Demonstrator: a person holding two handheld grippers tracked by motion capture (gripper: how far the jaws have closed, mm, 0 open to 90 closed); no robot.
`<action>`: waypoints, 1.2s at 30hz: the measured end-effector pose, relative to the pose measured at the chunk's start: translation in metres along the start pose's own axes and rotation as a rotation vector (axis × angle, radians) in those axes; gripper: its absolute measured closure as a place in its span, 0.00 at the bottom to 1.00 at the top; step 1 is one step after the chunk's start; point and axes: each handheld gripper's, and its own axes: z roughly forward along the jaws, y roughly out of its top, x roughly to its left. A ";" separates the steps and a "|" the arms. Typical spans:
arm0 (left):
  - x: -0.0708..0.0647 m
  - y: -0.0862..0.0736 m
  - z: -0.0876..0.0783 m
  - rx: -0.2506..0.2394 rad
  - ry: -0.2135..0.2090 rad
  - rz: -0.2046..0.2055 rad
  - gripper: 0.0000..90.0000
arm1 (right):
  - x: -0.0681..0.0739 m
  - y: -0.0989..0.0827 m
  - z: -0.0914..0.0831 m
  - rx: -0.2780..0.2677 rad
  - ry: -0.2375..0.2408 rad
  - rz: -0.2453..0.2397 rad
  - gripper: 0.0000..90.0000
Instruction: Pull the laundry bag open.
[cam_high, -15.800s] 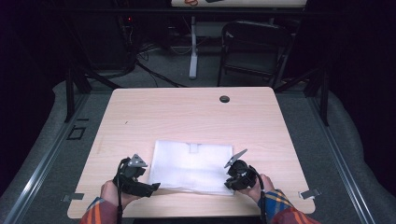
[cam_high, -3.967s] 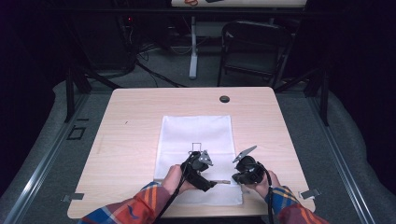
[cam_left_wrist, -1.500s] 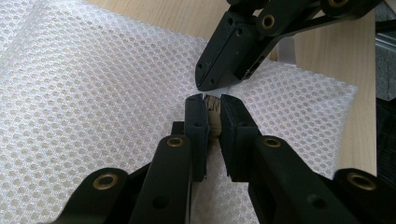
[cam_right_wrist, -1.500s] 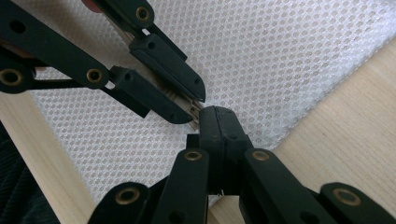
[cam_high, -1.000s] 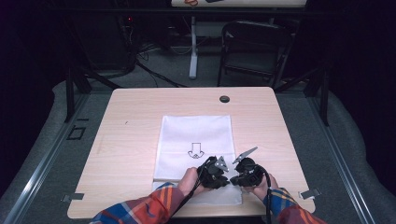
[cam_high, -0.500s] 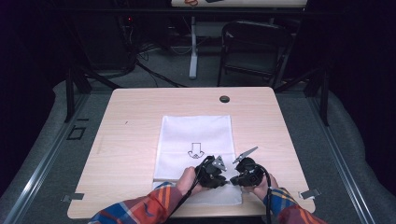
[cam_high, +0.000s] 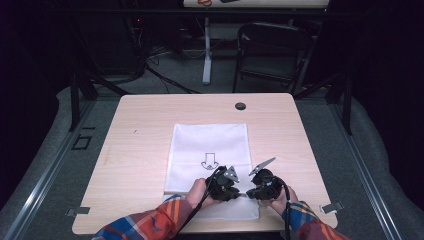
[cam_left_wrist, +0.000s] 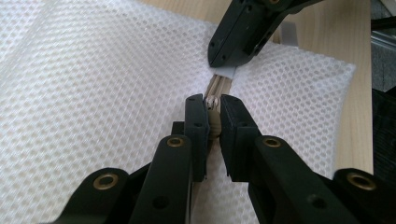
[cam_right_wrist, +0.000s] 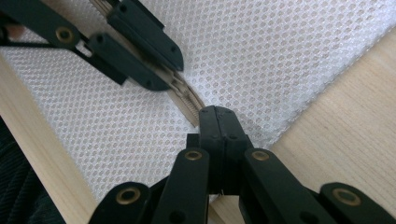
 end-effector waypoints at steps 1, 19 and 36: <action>0.001 -0.001 -0.001 -0.003 -0.002 -0.004 0.91 | 0.000 0.000 0.000 -0.004 0.005 0.003 1.00; 0.000 -0.010 -0.012 0.011 0.000 -0.009 0.91 | 0.001 0.000 0.000 0.006 -0.020 -0.022 1.00; -0.002 -0.008 -0.010 0.010 -0.016 0.001 0.91 | -0.003 -0.006 -0.006 0.033 -0.035 -0.010 1.00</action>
